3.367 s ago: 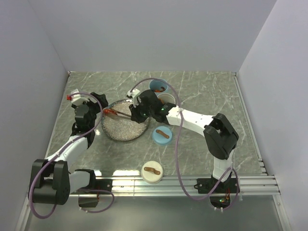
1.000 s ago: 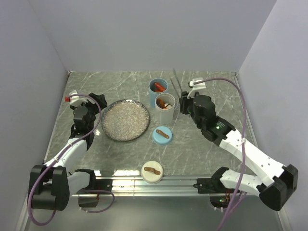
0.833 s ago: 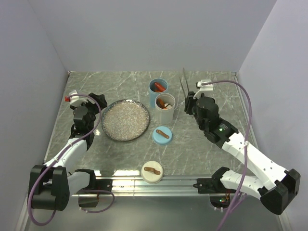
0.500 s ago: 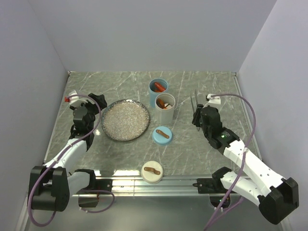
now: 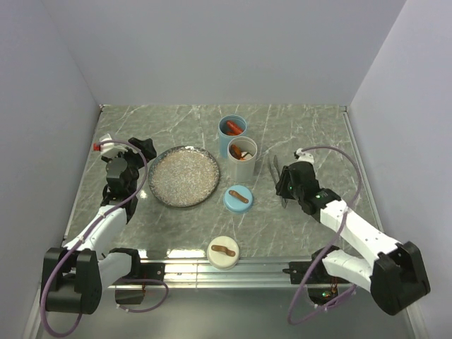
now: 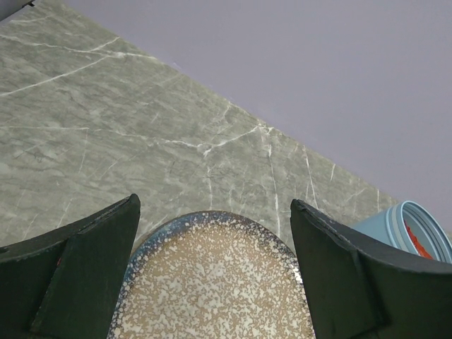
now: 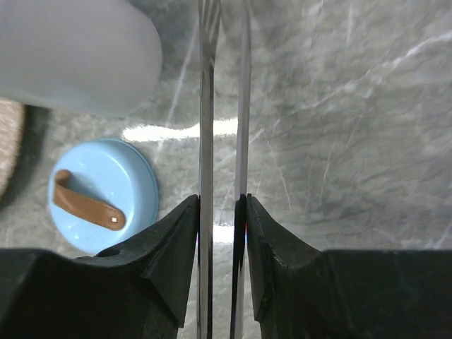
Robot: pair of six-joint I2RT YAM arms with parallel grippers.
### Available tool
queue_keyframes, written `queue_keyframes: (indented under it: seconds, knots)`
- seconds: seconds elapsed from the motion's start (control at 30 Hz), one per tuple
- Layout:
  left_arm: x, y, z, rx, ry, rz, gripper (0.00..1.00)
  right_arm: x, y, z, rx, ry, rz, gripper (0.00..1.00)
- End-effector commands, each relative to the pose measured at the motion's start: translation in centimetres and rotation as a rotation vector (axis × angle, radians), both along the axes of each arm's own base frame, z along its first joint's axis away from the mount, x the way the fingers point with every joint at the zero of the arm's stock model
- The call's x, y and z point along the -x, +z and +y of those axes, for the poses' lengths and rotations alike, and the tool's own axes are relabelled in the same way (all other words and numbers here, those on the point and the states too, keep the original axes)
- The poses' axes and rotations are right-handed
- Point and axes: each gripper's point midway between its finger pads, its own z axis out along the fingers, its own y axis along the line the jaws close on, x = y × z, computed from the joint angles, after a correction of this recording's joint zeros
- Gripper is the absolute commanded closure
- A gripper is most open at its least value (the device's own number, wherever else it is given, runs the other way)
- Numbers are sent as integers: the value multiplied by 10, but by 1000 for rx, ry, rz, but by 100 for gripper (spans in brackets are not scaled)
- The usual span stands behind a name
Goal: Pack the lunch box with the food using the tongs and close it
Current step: Put down the clamp, then pick up the lid of the lunch box with the right arm
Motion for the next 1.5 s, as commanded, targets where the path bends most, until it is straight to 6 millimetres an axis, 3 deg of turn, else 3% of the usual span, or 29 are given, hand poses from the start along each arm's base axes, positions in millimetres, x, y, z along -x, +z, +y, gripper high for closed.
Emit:
queue_keyframes:
  seconds: [0.0, 0.37, 0.53, 0.83, 1.03, 1.13, 1.17, 1.23, 1.27, 1.33, 1.4, 1.47]
  knots:
    - [-1, 14, -1, 15, -7, -52, 6, -9, -11, 7, -29, 9, 45, 60]
    - [-3, 12, -1, 16, -9, -49, 6, -42, -48, 4, 15, -4, 176, 60]
    - [-4, 10, -1, 14, -13, -45, 6, -56, -54, 1, 28, -18, 193, 60]
    - [-3, 10, -1, 15, -16, -52, 4, -56, -60, -4, 52, -28, 213, 53]
    - [-2, 12, 0, 19, -7, -56, 1, -54, -37, -10, 56, -49, 138, 48]
    - [0, 13, -1, 18, -16, -63, 1, -53, -5, -10, 53, -49, 31, 44]
    - [0, 13, -1, 18, -18, -65, 0, -51, 17, -8, 40, -37, -42, 44]
    - [1, 15, -2, 17, -21, -69, 1, -47, 37, -3, 30, -19, -126, 44]
    - [1, 14, -2, 18, -22, -68, 0, -41, 58, 4, 16, 13, -199, 43]
    - [1, 15, -4, 17, -32, -68, 1, -33, 68, 4, 6, 19, -237, 43]
    - [2, 16, -5, 17, -39, -71, 0, -25, 82, 19, -41, 96, -292, 42]
    - [3, 16, -7, 17, -47, -74, 1, -11, 77, 52, -70, 250, -295, 42]
